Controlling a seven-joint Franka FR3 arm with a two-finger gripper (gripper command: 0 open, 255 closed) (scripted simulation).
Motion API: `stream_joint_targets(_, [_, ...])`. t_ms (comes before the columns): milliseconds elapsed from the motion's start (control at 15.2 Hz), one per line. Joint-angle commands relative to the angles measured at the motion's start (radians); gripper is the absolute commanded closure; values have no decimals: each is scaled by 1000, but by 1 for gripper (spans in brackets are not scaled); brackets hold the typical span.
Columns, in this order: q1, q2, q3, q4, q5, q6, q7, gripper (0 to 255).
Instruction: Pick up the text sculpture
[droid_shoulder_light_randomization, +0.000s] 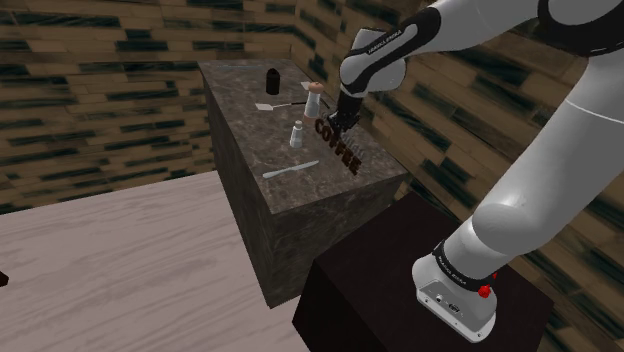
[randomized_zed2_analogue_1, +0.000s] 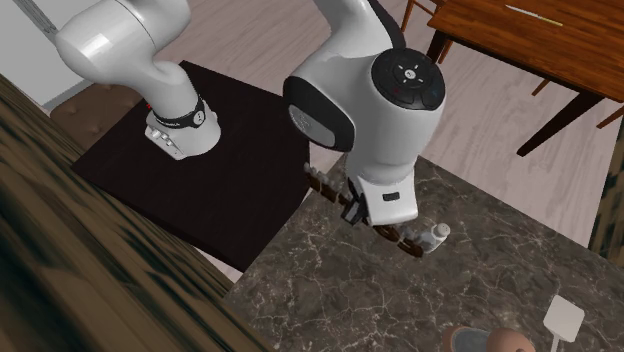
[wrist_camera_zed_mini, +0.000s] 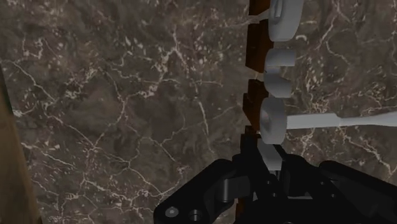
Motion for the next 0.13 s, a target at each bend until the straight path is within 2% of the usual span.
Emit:
stream_joint_targets(0, [-1, -9, -1, 3, -1, -12, 0, 255])
stream_joint_targets(66, [-1, -9, -1, 3, -1, -12, 0, 255])
